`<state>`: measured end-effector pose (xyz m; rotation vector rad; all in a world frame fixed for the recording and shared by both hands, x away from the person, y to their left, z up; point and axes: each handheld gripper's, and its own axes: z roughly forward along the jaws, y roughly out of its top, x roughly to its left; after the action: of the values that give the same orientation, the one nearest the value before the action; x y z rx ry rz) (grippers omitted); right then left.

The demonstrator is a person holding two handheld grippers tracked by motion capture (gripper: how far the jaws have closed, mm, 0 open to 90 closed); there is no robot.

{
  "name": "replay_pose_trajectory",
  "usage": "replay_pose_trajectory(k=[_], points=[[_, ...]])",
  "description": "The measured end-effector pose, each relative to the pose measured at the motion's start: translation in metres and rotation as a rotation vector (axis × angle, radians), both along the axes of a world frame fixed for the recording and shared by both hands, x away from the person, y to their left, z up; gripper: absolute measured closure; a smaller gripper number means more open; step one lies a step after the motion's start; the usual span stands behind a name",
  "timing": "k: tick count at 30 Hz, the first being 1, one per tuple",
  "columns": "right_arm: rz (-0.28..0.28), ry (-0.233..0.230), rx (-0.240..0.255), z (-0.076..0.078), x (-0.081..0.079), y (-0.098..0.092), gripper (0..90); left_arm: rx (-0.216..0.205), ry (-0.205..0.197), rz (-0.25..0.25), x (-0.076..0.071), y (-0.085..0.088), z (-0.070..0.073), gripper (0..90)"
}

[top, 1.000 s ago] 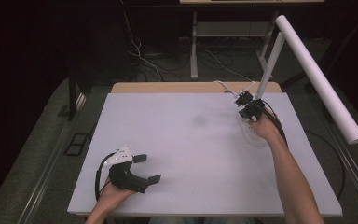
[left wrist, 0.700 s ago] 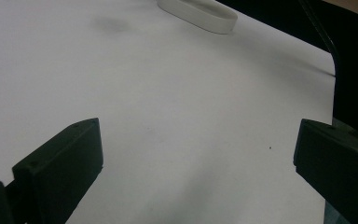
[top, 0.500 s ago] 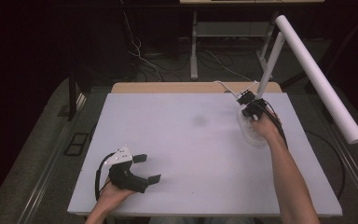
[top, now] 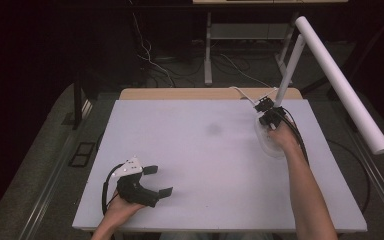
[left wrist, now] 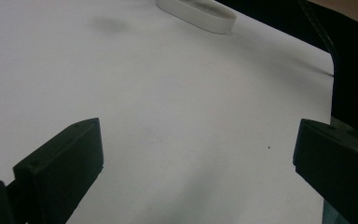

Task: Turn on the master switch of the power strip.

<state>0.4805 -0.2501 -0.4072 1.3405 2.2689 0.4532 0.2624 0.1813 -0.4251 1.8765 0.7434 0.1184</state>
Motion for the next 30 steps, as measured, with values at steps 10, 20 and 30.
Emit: replay_pose_trajectory(k=[10,20,30], points=[[-0.023,-0.02,-0.012,-0.0037,-0.0045,0.0038,89.8,0.002,-0.006,-0.008,-0.0008,0.0009,0.0011,0.5],[-0.008,-0.028,-0.008,-0.0042,-0.0054,0.0026,89.7,-0.001,0.002,0.004,0.0013,0.0041,0.0001,0.5],[0.012,-0.034,-0.026,-0.0003,-0.0066,0.0035,88.4,0.0,0.003,0.007,0.0017,0.004,-0.0004,0.5]])
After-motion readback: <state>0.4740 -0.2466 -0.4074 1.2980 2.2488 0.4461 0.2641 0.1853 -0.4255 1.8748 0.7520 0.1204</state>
